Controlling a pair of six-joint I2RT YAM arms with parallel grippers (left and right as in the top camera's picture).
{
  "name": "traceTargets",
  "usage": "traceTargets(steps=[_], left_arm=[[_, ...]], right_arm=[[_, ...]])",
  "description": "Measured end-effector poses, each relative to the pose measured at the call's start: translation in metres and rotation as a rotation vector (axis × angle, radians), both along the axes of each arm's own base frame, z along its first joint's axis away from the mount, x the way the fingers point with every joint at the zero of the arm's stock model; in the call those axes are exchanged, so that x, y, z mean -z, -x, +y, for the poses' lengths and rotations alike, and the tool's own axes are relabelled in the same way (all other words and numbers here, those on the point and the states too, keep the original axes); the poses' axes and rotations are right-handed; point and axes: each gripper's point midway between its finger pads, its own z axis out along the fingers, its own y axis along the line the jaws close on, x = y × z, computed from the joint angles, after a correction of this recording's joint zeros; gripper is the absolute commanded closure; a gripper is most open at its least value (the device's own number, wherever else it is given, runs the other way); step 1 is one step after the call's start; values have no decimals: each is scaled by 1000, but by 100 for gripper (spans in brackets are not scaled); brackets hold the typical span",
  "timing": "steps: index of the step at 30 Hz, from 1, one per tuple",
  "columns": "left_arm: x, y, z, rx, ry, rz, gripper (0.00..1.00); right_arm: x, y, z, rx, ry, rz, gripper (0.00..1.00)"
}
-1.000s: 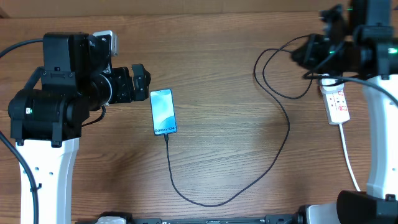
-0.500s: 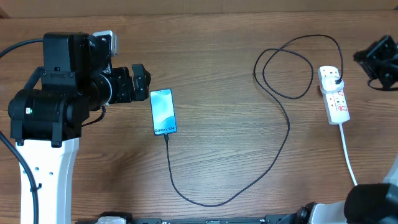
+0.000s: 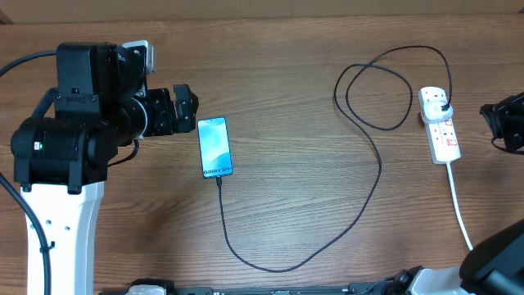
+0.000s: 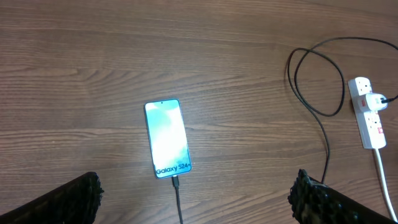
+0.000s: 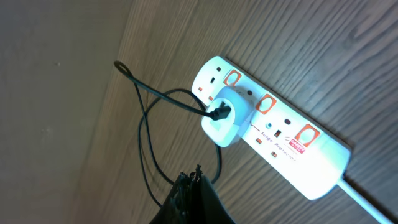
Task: Plug charger to phone and switch on socket
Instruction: 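Move the right gripper to the power strip switch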
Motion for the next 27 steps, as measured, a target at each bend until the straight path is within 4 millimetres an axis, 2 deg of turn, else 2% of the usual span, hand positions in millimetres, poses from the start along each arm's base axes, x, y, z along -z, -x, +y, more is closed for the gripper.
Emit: traceTargets(steps=[3,11,20,27], left_arm=[[0,0,0,0,0,0,0],[0,0,0,0,0,0,0],[0,0,0,0,0,0,0],[0,0,0,0,0,0,0]], right_arm=[[12,-8,-4,3,-19,2,96],[64,-20,-13,31,-99,69,96],[82,-27,-18,57,-132,75,96],[113,-28,-18,70,-179,127,96]])
